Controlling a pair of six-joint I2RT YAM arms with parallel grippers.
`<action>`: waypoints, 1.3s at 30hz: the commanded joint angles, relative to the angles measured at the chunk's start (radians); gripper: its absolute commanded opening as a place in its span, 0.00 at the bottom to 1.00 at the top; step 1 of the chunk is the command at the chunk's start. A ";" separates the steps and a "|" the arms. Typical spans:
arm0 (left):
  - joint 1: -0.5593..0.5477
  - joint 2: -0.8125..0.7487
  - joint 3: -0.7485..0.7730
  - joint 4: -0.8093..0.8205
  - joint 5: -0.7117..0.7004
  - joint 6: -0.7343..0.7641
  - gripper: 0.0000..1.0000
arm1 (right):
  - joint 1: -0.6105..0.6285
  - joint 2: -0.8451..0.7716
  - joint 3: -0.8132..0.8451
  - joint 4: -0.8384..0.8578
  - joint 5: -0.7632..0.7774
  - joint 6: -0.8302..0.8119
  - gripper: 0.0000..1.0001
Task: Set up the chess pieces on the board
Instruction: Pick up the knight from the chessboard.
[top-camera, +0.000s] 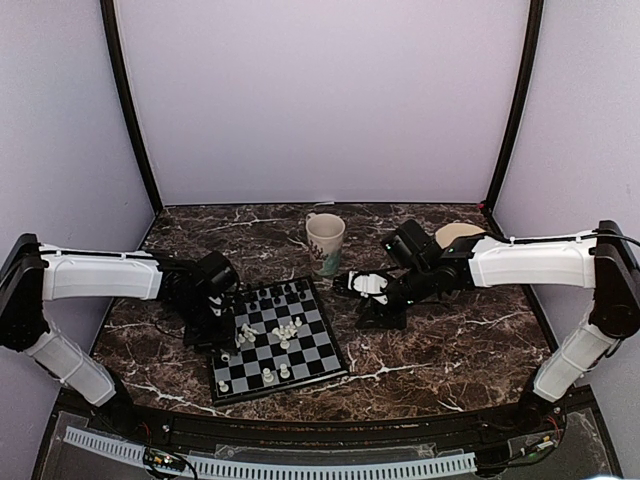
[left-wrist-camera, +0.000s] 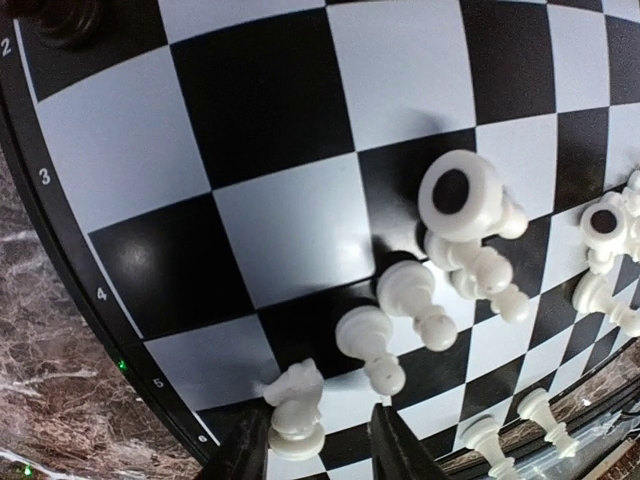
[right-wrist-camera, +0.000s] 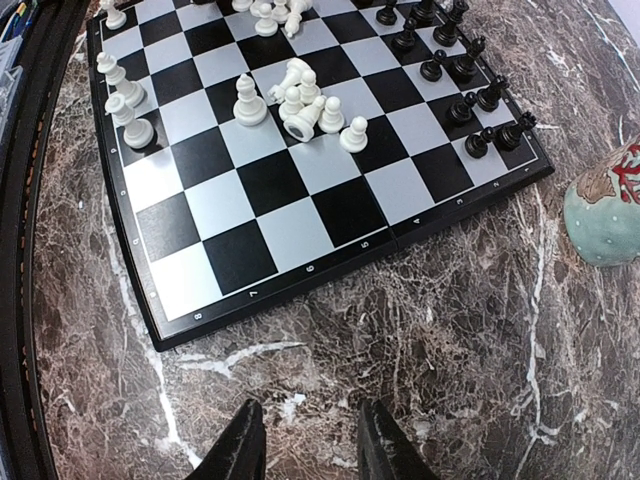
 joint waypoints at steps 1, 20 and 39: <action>-0.032 0.020 0.030 -0.105 -0.051 0.039 0.38 | -0.005 -0.001 -0.004 0.014 -0.011 -0.005 0.32; -0.083 0.110 0.097 -0.153 -0.146 0.073 0.30 | -0.004 0.004 -0.004 0.010 -0.008 -0.008 0.32; -0.112 -0.036 0.082 -0.073 -0.170 0.301 0.14 | -0.026 -0.021 0.069 -0.013 -0.022 0.092 0.31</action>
